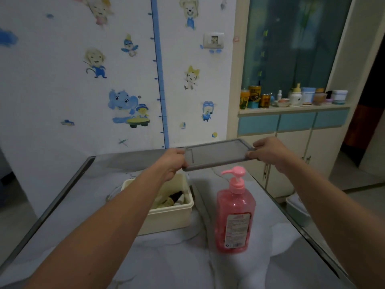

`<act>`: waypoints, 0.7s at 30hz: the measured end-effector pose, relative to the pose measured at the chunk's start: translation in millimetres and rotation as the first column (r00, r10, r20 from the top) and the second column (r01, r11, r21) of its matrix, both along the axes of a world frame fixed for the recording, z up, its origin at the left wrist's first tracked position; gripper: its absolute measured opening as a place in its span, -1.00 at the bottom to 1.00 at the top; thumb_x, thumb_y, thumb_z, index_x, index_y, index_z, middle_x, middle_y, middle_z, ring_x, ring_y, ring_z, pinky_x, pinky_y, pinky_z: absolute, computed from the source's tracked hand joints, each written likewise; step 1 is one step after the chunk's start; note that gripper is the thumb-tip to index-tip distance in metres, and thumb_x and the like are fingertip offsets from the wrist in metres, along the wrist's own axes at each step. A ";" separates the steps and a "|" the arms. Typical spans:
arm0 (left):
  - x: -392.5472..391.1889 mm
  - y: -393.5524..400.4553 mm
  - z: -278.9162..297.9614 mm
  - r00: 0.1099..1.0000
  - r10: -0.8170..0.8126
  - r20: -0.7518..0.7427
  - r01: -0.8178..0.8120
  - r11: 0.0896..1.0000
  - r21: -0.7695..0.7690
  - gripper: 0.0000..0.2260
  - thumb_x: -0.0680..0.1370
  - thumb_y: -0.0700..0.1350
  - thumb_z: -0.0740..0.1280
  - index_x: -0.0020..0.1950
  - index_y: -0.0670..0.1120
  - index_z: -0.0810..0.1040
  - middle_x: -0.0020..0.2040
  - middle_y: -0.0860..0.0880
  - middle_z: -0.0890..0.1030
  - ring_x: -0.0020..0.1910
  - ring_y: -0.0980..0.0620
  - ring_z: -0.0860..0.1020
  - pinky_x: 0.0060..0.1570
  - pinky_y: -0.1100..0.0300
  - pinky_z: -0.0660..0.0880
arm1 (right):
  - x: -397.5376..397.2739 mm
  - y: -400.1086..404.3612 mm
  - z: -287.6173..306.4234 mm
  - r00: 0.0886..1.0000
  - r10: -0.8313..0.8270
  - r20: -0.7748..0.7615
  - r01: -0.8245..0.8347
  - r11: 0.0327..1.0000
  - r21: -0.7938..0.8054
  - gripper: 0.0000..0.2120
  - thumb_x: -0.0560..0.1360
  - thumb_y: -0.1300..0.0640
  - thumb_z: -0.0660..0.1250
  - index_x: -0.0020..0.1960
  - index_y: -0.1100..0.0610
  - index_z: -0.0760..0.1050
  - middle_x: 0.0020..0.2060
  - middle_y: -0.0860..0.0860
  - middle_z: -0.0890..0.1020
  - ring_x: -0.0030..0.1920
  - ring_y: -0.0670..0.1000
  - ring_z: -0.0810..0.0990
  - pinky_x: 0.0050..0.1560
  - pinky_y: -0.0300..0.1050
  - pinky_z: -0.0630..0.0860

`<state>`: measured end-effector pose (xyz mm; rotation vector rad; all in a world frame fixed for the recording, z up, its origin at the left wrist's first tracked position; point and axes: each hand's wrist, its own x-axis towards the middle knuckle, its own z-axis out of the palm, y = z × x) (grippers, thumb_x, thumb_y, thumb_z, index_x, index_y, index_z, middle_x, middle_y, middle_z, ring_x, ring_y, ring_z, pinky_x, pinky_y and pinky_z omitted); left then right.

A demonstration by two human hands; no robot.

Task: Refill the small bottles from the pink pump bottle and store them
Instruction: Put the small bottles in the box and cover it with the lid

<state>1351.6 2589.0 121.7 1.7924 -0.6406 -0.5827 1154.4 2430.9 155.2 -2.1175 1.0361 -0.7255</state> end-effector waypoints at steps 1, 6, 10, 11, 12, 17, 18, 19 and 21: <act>7.1 7.2 4.2 1.000 0.012 0.006 -0.012 1.000 0.000 -0.69 0.45 -0.51 0.22 0.04 -0.20 0.57 0.03 -0.10 0.47 0.17 -0.15 0.47 0.26 0.06 0.42 | 4.4 5.4 5.1 1.000 0.025 -0.011 -0.025 1.000 -0.013 -0.61 0.36 0.20 0.48 0.11 0.36 0.53 0.07 0.29 0.60 0.10 0.23 0.57 0.21 0.19 0.47; 34.5 44.7 18.0 0.996 0.084 0.038 -0.084 0.996 0.021 -0.51 0.45 -0.50 0.26 0.37 -0.29 0.40 0.28 -0.23 0.46 0.22 -0.20 0.48 0.27 -0.01 0.46 | 30.0 28.0 19.9 0.987 0.125 -0.100 -0.129 0.991 -0.038 -0.60 0.36 0.11 0.48 0.11 0.32 0.56 0.01 0.21 0.64 0.01 0.15 0.61 0.13 0.07 0.52; 54.6 77.2 22.6 0.990 0.130 0.062 -0.134 0.990 0.051 -0.53 0.44 -0.49 0.29 0.35 -0.29 0.43 0.17 -0.21 0.51 0.12 -0.17 0.52 0.17 0.04 0.53 | 55.3 48.6 23.8 0.971 0.210 -0.115 -0.214 0.977 -0.017 -0.66 0.36 0.15 0.49 0.03 0.35 0.60 -0.07 0.27 0.66 -0.22 0.04 0.55 -0.10 -0.08 0.53; 59.3 84.0 21.9 0.989 0.136 0.058 -0.140 0.989 0.056 -0.53 0.43 -0.49 0.29 0.34 -0.28 0.44 0.18 -0.22 0.52 0.12 -0.18 0.53 0.14 0.03 0.54 | 61.2 54.0 23.9 0.964 0.225 -0.139 -0.230 0.973 -0.018 -0.69 0.37 0.16 0.48 0.01 0.35 0.60 -0.07 0.28 0.66 -0.23 0.04 0.54 -0.09 -0.07 0.55; 62.7 92.5 21.3 0.988 0.141 0.056 -0.145 0.987 0.064 -0.53 0.43 -0.50 0.28 0.34 -0.29 0.44 0.19 -0.24 0.52 0.12 -0.19 0.53 0.10 0.05 0.55 | 68.1 60.5 23.3 0.956 0.239 -0.171 -0.245 0.969 -0.016 -0.70 0.37 0.16 0.48 0.00 0.34 0.61 -0.07 0.27 0.66 -0.22 0.05 0.55 -0.04 -0.03 0.58; 75.2 121.8 6.3 0.977 0.204 0.068 -0.211 0.971 0.115 -0.53 0.44 -0.52 0.25 0.34 -0.30 0.42 0.25 -0.22 0.49 0.15 -0.16 0.51 0.09 0.09 0.51 | 96.0 91.8 11.3 0.904 0.296 -0.309 -0.310 0.951 0.004 -0.73 0.35 0.22 0.43 -0.01 0.36 0.60 -0.14 0.26 0.67 -0.24 0.09 0.59 -0.10 0.01 0.62; 76.2 127.1 2.0 0.975 0.214 0.063 -0.221 0.968 0.123 -0.56 0.44 -0.52 0.24 0.32 -0.31 0.44 0.22 -0.22 0.49 0.16 -0.16 0.49 0.07 0.09 0.49 | 99.8 97.1 7.0 0.897 0.307 -0.319 -0.321 0.947 0.009 -0.72 0.35 0.23 0.42 0.01 0.37 0.60 -0.17 0.25 0.66 -0.25 0.09 0.58 -0.15 -0.03 0.60; 78.3 132.3 -3.1 0.973 0.223 0.056 -0.229 0.966 0.124 -0.61 0.44 -0.53 0.23 0.24 -0.32 0.49 0.17 -0.21 0.50 0.16 -0.16 0.48 0.05 0.10 0.47 | 103.9 102.0 1.5 0.892 0.312 -0.326 -0.327 0.945 0.009 -0.71 0.36 0.24 0.41 0.02 0.37 0.59 -0.19 0.24 0.66 -0.26 0.08 0.57 -0.16 -0.02 0.60; 76.5 141.1 -12.4 0.968 0.245 0.043 -0.249 0.959 0.136 -0.75 0.41 -0.54 0.23 -0.13 -0.23 0.55 -0.02 -0.16 0.47 0.09 -0.13 0.46 0.00 0.09 0.43 | 109.7 109.1 -12.0 0.882 0.312 -0.354 -0.333 0.943 0.002 -0.71 0.38 0.23 0.39 0.05 0.35 0.59 -0.18 0.21 0.66 -0.25 0.08 0.58 -0.09 0.02 0.61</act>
